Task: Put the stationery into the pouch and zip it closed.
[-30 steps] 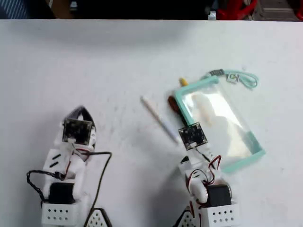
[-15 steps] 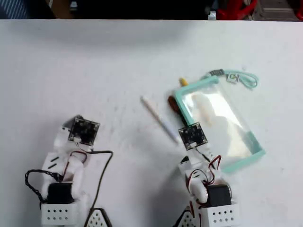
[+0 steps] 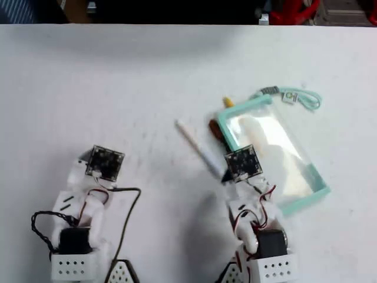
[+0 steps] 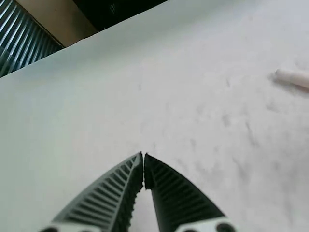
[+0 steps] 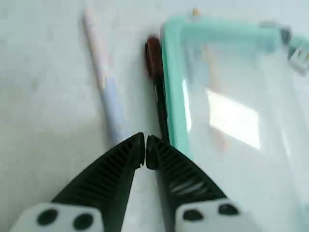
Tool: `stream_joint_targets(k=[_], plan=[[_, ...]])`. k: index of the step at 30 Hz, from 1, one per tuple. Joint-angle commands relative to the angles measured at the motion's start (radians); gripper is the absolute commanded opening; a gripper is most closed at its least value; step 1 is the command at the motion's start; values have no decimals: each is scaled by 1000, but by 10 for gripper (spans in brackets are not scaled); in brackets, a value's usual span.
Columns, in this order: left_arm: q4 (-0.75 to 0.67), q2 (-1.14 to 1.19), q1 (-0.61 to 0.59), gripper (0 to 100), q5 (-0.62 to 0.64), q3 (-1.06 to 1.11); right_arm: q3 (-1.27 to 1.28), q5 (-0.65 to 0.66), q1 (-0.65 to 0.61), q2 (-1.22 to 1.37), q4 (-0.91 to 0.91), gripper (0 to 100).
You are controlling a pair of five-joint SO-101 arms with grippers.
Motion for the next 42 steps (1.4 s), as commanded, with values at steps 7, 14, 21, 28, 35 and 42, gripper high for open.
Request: stream_joint_targets(k=[7,14,21,28,35,42], plan=[[11,-10,-56,24,11,-21,8,-2,-271,1,-529,22],[43,-10,-44,24,15,-26,8,-2,-234,-4,-219,57],[48,-10,-4,24,8,-23,8,-2,-196,-2,-173,249],[46,-10,-15,24,-48,-20,8,-2,-197,-1,-171,84],[46,-10,-15,24,-51,-20,8,-2,-196,-5,-179,63],[46,-10,-7,24,-48,-21,8,-9,-197,-2,-171,214]])
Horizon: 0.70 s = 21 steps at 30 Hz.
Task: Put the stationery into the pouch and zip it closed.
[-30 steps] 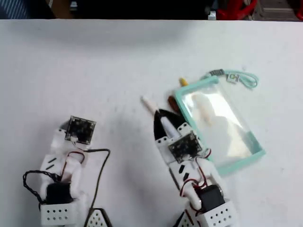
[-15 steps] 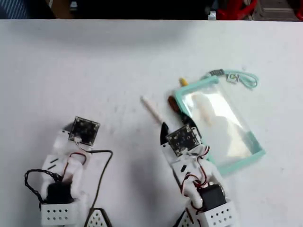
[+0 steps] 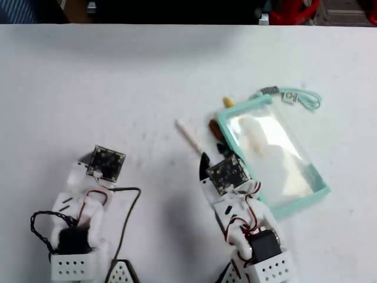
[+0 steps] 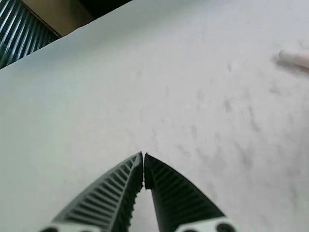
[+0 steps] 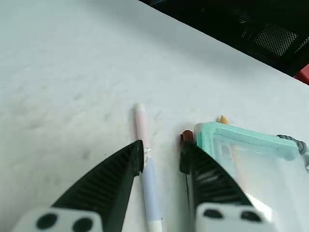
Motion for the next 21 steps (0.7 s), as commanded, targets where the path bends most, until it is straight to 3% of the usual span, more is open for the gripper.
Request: stream_joint_targets(k=[1,6,11,14,21], plan=[[0,-10,15,24,-8,-21,8,-8,7,-2,5,235],[0,-10,4,24,-17,-21,8,0,7,-1,30,237],[-8,-10,-24,24,-17,-20,8,9,8,-5,53,14],[-8,-10,-24,24,-17,-20,8,120,7,-5,59,54],[-2,-10,-24,24,-17,-23,8,132,8,-5,61,123]])
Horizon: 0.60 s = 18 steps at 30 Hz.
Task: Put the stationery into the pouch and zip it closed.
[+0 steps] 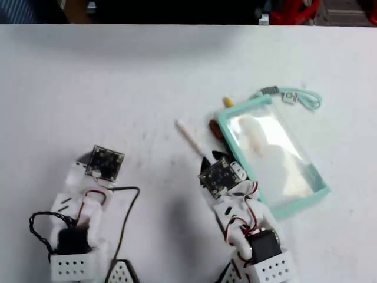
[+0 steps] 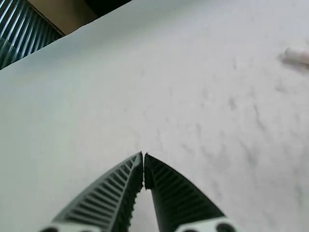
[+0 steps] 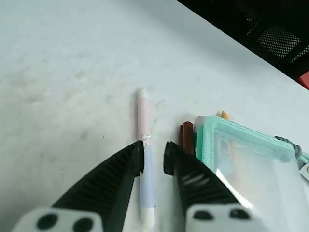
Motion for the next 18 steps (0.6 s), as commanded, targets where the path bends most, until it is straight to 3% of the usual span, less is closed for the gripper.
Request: stream_joint_targets(k=[1,8,10,13,16,18], plan=[[-2,-10,-8,24,-8,-23,8,3,8,-5,7,144],[0,-10,-8,24,-2,-23,8,-71,70,-7,-1,224],[0,-10,-8,24,-2,-21,8,-48,71,-7,-1,172],[0,-10,-7,24,2,-21,8,-23,71,-7,-1,1],[2,-10,-7,24,2,-21,8,-23,71,-7,-1,77],[6,-10,-7,24,0,-21,8,-23,71,-7,-1,75]])
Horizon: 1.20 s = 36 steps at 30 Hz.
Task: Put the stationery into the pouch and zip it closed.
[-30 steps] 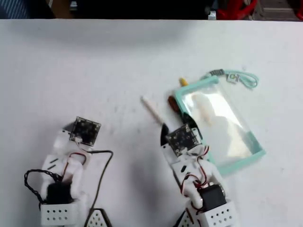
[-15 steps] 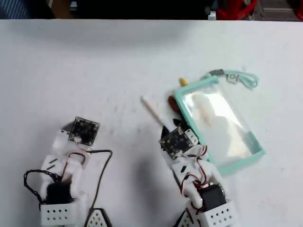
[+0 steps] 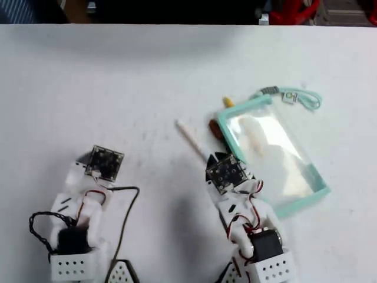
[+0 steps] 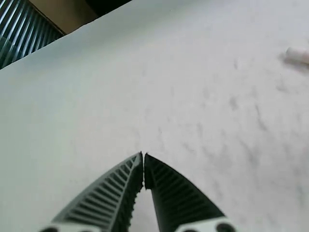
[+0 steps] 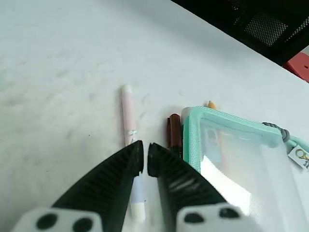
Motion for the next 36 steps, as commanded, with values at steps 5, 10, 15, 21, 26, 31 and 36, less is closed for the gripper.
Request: stream_joint_targets(k=[5,10,15,21,26,31,36], plan=[[21,-10,47,24,-6,-20,8,8,10,-7,-2,39],[23,-10,74,24,-60,-5,8,8,8,-7,-2,103],[41,-10,90,24,-71,-5,8,14,8,-7,1,8],[40,-10,84,24,-71,-5,8,35,8,-7,4,19],[52,-10,90,24,-72,-5,8,37,8,-5,4,18],[60,-10,110,80,-63,-5,8,37,8,-5,4,18],[8,-10,56,130,89,-5,8,37,8,-5,4,18]])
